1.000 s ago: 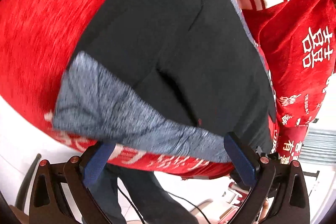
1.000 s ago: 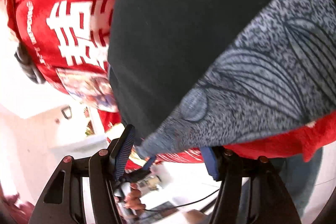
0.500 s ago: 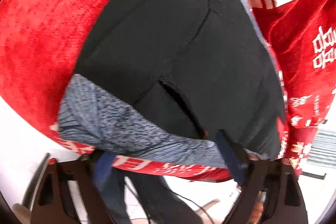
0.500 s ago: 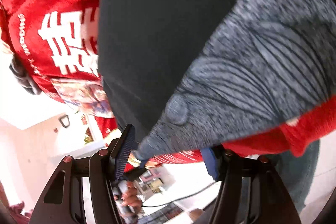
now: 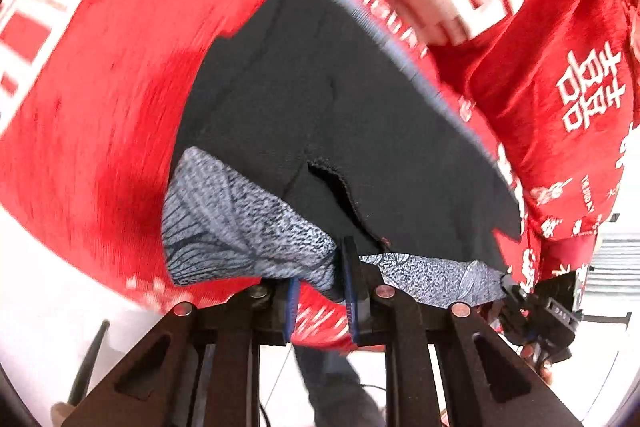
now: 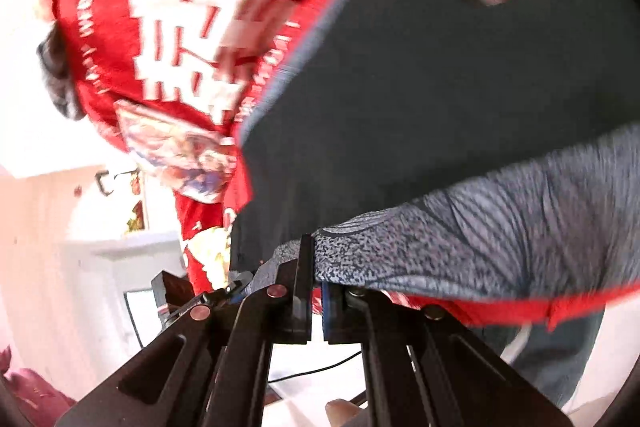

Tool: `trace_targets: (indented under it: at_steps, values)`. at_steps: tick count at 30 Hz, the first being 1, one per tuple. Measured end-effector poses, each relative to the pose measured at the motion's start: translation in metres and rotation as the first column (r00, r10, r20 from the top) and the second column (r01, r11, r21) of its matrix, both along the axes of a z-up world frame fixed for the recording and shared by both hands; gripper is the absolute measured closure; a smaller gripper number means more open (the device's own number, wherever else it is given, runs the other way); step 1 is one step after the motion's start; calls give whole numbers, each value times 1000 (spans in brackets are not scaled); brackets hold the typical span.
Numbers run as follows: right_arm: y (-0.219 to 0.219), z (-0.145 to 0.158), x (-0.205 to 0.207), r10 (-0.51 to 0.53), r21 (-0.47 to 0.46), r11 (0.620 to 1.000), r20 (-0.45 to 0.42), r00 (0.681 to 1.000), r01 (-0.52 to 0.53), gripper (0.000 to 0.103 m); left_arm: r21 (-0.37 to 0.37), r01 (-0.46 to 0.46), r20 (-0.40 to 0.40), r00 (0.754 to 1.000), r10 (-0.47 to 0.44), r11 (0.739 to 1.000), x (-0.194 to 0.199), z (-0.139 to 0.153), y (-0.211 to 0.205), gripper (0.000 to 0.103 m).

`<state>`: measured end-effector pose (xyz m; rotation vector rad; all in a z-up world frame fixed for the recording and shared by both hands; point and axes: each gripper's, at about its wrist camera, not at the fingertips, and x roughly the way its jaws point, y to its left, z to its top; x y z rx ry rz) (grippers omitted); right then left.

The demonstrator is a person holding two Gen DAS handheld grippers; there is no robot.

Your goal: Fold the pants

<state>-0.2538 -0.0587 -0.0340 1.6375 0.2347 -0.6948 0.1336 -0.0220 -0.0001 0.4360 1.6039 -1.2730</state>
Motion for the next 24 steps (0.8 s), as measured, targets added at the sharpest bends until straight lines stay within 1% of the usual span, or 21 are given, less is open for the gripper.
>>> trace_targets:
  at_steps: [2,4,5,6,8,9,10,11,12,13,14,15,16,17,18,19,20,22,23,24]
  values:
    - [-30,16,-1,42,-27,999,-2,999,-42,100,-40,-10,13,1000,11,999,1,14,-21,83]
    - [-68,29,3,90,-48,995,-16,996,-91,100,-88,-13,44,999,17,996,1,25,-53,82]
    - [-84,32,7,116,-58,991,-27,993,-117,100,-120,-8,76,997,18,993,1,32,-73,82]
    - [-103,33,9,145,-63,987,-44,988,-148,100,-134,-9,95,995,21,991,2,33,-83,82]
    - [-141,28,14,181,-49,982,-68,981,-184,100,-151,-8,148,989,31,989,0,30,-118,77]
    - [-159,21,16,190,-36,981,-73,979,-193,100,-152,-10,189,981,39,988,0,25,-136,63]
    - [-173,13,17,194,-29,980,-82,978,-197,100,-156,-15,232,971,52,988,0,21,-148,33]
    - [-192,3,18,196,-23,980,-93,976,-199,100,-158,-28,289,955,73,987,2,15,-160,22]
    - [-204,-8,18,189,-14,982,-95,977,-191,100,-169,-41,319,943,94,985,5,6,-172,15]
    - [-214,-18,17,178,0,984,-86,980,-179,100,-171,-45,316,944,98,984,5,1,-178,15]
    - [-225,-34,17,160,24,987,-70,985,-159,100,-161,-58,310,945,106,985,7,-8,-188,13]
    - [-232,-46,17,145,43,989,-69,987,-142,99,-151,-78,312,942,122,986,9,-17,-195,8]
    - [-237,-55,19,139,56,989,-76,987,-135,98,-144,-97,328,934,140,985,10,-24,-202,7]
    - [-242,-66,21,134,69,989,-89,987,-128,98,-137,-97,348,927,140,986,9,-25,-204,7]
    - [-246,-73,22,124,80,990,-109,986,-116,98,-113,-90,383,915,127,989,8,-27,-209,7]
    - [-249,-80,23,112,95,990,-126,986,-100,98,-102,-84,403,907,118,991,7,-27,-210,7]
    - [-250,-84,23,100,111,990,-136,986,-85,96,-111,-80,425,897,120,991,9,-21,-209,7]
    - [-250,-82,24,86,118,991,-138,987,-69,88,-134,-82,462,877,136,988,15,-1,-202,7]
    - [-250,-79,23,91,112,991,-131,987,-77,78,-144,-83,477,867,143,986,18,11,-198,7]
    - [-251,-72,24,101,100,991,-125,987,-89,64,-150,-74,501,854,141,986,20,21,-196,7]
